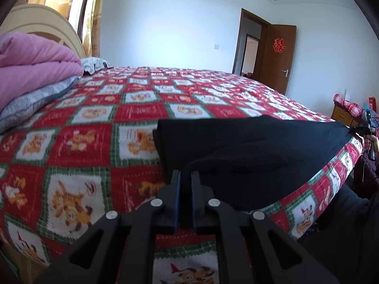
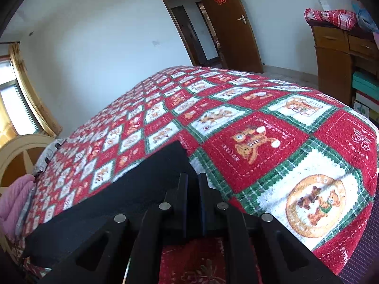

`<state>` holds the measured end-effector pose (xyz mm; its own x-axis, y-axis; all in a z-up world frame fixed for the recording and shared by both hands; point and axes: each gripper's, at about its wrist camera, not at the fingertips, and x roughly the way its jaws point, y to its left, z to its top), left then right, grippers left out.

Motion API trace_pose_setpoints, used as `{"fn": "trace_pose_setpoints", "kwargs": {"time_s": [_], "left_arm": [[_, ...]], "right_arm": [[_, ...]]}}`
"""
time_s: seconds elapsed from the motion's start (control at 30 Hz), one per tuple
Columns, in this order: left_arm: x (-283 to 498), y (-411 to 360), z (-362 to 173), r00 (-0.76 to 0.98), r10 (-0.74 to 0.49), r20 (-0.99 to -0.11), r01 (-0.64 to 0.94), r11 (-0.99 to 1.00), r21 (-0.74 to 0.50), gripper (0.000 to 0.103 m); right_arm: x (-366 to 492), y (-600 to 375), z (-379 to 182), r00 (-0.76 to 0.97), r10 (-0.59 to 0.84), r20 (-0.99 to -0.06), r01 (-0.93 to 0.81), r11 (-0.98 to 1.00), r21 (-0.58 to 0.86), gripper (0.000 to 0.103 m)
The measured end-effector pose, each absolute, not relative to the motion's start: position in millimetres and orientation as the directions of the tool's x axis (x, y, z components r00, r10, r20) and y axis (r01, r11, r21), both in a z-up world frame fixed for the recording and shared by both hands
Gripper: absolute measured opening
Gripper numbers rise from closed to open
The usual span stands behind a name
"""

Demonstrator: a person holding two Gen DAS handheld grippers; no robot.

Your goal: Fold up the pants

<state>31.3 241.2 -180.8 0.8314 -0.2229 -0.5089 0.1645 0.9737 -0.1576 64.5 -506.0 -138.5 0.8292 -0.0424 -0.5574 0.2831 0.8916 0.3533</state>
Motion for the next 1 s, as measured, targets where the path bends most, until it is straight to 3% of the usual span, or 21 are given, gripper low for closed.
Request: {"fn": "trace_pose_setpoints", "kwargs": {"time_s": [0.07, 0.1, 0.13, 0.2, 0.33, 0.4, 0.57, 0.73, 0.83, 0.9, 1.0], "left_arm": [[31, 241, -182, 0.829, -0.230, -0.510, 0.168, 0.972, -0.165, 0.009], [32, 242, -182, 0.830, -0.231, -0.508, 0.167, 0.971, -0.169, 0.009], [32, 242, -181, 0.830, -0.231, -0.508, 0.167, 0.971, -0.170, 0.009], [32, 241, -180, 0.831, -0.230, -0.507, 0.167, 0.972, -0.167, 0.009], [32, 240, -180, 0.830, -0.231, -0.507, 0.166, 0.971, -0.170, 0.009], [32, 240, -180, 0.830, -0.232, -0.507, 0.167, 0.971, -0.170, 0.009], [32, 239, -179, 0.830, -0.229, -0.508, 0.165, 0.972, -0.168, 0.009], [34, 237, -179, 0.831, -0.227, -0.508, 0.165, 0.972, -0.165, 0.009], [35, 237, -179, 0.831, -0.226, -0.508, 0.163, 0.972, -0.166, 0.009], [35, 236, -179, 0.831, -0.224, -0.510, 0.163, 0.973, -0.162, 0.009], [35, 235, -179, 0.831, -0.223, -0.509, 0.163, 0.973, -0.161, 0.009]], "right_arm": [[66, -502, -137, 0.823, -0.057, -0.565, 0.280, 0.906, 0.317, 0.010], [65, -500, -136, 0.821, -0.066, -0.566, 0.283, 0.910, 0.304, 0.019], [64, -499, -133, 0.816, -0.090, -0.570, 0.299, 0.911, 0.285, 0.039], [60, -496, -126, 0.804, -0.158, -0.574, 0.347, 0.908, 0.236, 0.059], [48, -478, -93, 0.801, -0.292, -0.523, 0.419, 0.897, 0.140, 0.059], [42, -447, -68, 0.834, -0.293, -0.468, 0.377, 0.922, 0.094, 0.058], [50, -316, -46, 0.891, -0.014, -0.453, -0.017, 0.998, -0.064, 0.058], [63, -177, -84, 0.802, 0.247, -0.544, -0.392, 0.905, -0.167, 0.058], [61, -112, -120, 0.731, 0.319, -0.603, -0.529, 0.823, -0.206, 0.056], [58, -82, -139, 0.698, 0.349, -0.625, -0.589, 0.776, -0.225, 0.048], [58, -52, -165, 0.660, 0.355, -0.662, -0.643, 0.724, -0.252, 0.047]]}}
